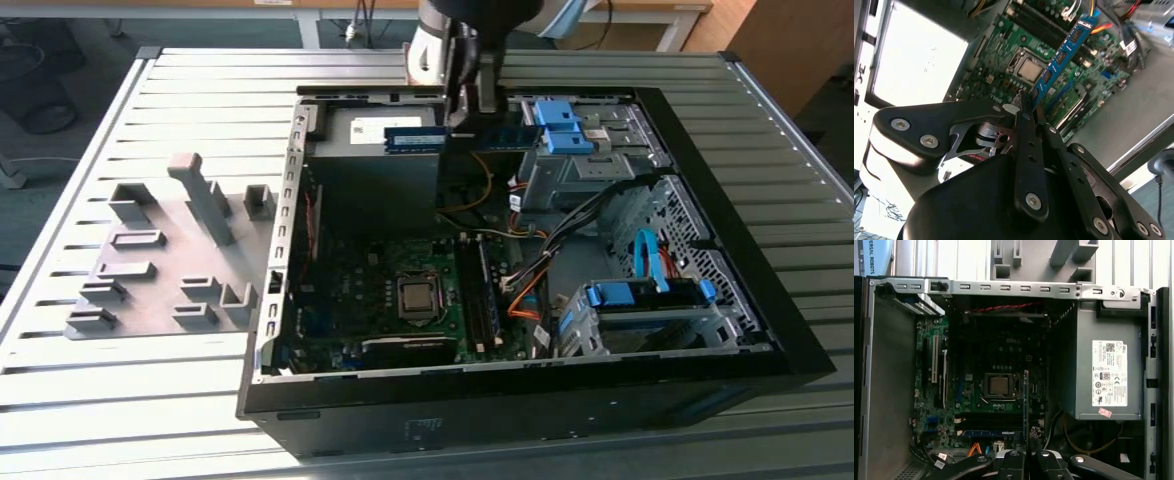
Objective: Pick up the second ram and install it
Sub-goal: 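Pick up the second ram and move it above second insertion slot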
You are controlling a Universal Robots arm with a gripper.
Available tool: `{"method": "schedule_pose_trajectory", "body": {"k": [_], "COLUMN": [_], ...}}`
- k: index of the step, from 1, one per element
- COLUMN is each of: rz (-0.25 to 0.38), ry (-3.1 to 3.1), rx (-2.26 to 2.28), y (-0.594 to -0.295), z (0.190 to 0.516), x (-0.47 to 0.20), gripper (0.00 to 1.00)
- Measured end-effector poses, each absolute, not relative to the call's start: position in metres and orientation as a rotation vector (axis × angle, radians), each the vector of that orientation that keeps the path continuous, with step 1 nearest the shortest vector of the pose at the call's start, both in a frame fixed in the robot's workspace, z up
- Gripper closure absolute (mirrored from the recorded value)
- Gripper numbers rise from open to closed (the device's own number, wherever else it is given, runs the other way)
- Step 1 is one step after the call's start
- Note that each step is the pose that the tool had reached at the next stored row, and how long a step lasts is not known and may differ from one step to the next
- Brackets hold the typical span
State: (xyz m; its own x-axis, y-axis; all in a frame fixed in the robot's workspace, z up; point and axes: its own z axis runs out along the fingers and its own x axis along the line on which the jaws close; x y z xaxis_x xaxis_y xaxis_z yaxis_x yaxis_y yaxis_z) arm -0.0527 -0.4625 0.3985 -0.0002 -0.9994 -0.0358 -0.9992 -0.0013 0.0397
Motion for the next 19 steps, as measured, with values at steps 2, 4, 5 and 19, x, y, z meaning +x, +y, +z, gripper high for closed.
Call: {"method": "schedule_pose_trajectory", "body": {"k": [2,4,5,19], "rz": [-0.087,-0.089,-0.089,-0.094], "ry": [-2.217,-2.216,-2.215,-2.214], "rx": [2.218,2.217,2.216,2.214], "y": [-0.463,-0.463,-0.462,-0.462], "z": [0.398,0.398,0.398,0.398], "x": [-0.045,-0.039,-0.035,-0.015], "gripper": [0.86,0.86,0.86,0.86]}}
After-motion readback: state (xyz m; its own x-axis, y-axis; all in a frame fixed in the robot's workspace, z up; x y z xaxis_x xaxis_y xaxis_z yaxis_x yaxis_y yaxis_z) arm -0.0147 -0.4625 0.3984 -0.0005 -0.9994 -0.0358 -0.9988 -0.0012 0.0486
